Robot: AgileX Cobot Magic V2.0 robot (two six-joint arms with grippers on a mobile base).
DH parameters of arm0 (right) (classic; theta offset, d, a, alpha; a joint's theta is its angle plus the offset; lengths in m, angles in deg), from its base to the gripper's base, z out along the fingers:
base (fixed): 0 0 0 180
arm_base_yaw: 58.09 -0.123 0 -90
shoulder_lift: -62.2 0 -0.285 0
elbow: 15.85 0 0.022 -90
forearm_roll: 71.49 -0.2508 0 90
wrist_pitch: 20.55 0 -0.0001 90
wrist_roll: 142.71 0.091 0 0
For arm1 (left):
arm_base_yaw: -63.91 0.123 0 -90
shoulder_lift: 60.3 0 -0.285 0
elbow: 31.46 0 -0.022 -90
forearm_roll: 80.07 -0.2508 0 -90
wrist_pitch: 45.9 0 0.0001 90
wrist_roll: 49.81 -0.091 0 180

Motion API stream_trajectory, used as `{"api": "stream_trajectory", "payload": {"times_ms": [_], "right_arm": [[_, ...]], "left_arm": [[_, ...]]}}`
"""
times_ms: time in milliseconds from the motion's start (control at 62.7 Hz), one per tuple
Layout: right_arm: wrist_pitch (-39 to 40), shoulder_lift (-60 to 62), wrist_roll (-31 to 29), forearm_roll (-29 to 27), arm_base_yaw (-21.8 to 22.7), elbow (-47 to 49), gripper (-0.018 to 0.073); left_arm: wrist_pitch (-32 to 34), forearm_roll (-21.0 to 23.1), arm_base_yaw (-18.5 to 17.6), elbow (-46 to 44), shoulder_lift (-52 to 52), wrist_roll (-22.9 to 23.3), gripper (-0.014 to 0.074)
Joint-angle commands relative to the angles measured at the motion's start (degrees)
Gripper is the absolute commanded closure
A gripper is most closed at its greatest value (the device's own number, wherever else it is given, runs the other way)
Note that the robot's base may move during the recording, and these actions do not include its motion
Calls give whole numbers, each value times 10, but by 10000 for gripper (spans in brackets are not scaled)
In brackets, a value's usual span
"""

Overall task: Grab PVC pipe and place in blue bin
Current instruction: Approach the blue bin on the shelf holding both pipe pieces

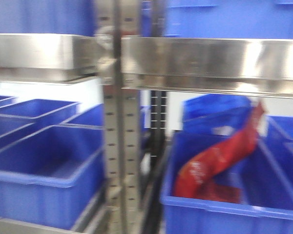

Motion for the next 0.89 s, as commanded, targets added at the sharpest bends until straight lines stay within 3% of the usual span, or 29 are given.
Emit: {"api": "stream_trajectory", "payload": {"times_ms": [0, 878], "right_arm": [[18, 3, 0, 5, 2, -1, 713], [18, 3, 0, 5, 2, -1, 713]], "left_arm": [[15, 3, -2, -1, -3, 2, 707], [15, 3, -2, -1, -3, 2, 707]]}}
